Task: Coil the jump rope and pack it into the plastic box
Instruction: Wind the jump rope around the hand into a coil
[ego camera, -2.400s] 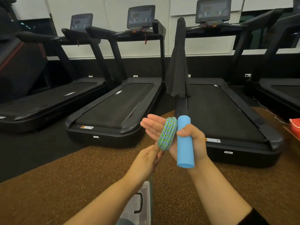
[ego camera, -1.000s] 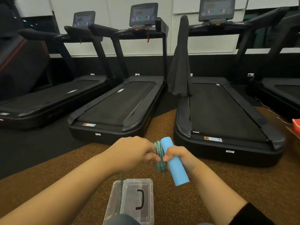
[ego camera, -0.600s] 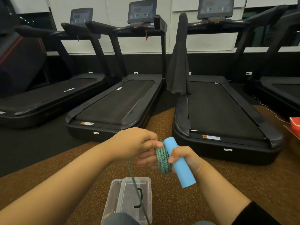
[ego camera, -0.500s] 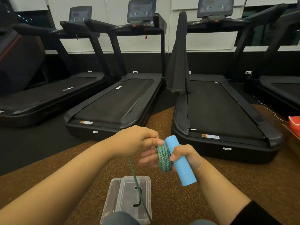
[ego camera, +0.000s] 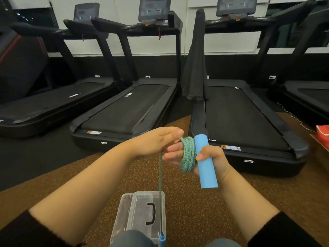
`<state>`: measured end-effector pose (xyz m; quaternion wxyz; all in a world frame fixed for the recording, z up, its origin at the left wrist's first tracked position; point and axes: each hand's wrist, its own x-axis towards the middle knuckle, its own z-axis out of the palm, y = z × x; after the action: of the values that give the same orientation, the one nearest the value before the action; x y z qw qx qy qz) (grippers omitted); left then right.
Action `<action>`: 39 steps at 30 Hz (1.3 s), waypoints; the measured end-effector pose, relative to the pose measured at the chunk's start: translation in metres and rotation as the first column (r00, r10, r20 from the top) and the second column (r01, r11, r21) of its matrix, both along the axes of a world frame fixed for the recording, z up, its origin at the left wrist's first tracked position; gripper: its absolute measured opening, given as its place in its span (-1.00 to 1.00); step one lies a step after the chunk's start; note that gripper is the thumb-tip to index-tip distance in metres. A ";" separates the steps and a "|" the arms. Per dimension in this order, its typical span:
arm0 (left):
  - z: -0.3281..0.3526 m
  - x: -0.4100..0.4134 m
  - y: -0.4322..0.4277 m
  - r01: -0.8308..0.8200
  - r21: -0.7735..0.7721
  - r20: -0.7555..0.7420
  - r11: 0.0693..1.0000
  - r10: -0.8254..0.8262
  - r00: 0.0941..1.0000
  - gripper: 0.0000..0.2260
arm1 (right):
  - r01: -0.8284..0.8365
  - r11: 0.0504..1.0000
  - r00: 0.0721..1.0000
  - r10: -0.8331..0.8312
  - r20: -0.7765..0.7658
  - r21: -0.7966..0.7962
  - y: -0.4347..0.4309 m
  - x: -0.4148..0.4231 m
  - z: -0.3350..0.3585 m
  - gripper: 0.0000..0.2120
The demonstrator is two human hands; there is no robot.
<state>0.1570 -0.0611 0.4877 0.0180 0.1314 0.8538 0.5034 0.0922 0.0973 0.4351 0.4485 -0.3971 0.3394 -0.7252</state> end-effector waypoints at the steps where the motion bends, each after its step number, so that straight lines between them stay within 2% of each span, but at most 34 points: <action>1: -0.001 -0.001 0.001 0.014 0.055 0.020 0.998 -0.015 1.000 -0.69 | 0.018 1.000 1.000 -0.018 0.012 -0.007 0.000 -0.001 0.000 -0.42; 7: -0.006 -0.005 0.007 0.016 0.241 0.111 0.970 -0.044 0.993 -0.70 | 0.089 0.995 0.986 -0.081 0.146 -0.046 -0.001 -0.002 0.004 -0.33; 12: -0.012 -0.010 0.007 -0.048 0.335 0.118 0.941 0.009 0.993 -0.69 | 0.027 0.995 0.988 -0.012 0.156 -0.098 -0.003 0.005 0.013 -0.44; 18: -0.010 -0.020 0.008 -0.136 0.251 -0.126 0.958 0.172 0.977 -0.69 | -0.115 0.992 0.991 0.118 0.070 -0.044 -0.006 0.006 0.013 -0.43; 21: -0.008 -0.021 0.008 -0.150 0.162 -0.180 0.975 0.179 0.967 -0.68 | -0.138 0.990 0.989 0.139 0.042 -0.008 -0.006 0.004 0.012 -0.44; 24: -0.010 -0.023 0.006 -0.142 0.139 -0.147 0.980 0.162 0.976 -0.68 | -0.184 0.982 0.978 0.186 0.099 -0.029 -0.005 0.002 0.014 -0.49; 28: -0.019 -0.023 0.005 -0.083 0.267 -0.011 0.960 0.089 0.996 -0.69 | -0.076 0.995 0.986 0.085 0.142 -0.066 -0.004 -0.001 0.014 -0.47; 30: -0.025 -0.025 0.006 -0.110 0.283 0.019 0.953 0.109 0.994 -0.66 | -0.023 0.997 0.986 0.035 0.164 -0.078 -0.008 -0.002 0.015 -0.45; 33: -0.033 -0.031 0.012 -0.177 0.211 0.033 0.961 0.174 0.984 -0.59 | 0.023 0.992 0.980 0.003 0.199 -0.127 -0.013 -0.002 0.014 -0.48; 35: -0.043 -0.030 0.015 -0.250 0.137 0.029 0.958 0.249 0.968 -0.64 | 0.035 0.989 0.982 -0.009 0.186 -0.141 -0.016 0.000 0.011 -0.52; 39: -0.064 -0.030 0.011 -0.360 -0.002 -0.134 0.933 0.356 0.925 -0.76 | 0.109 0.988 0.973 -0.083 0.216 -0.112 -0.022 -0.001 0.007 -0.51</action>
<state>0.1268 -0.0496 0.4240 -0.1285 0.0060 0.8694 0.4771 0.0916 0.0756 0.4419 0.4209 -0.3279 0.2637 -0.8036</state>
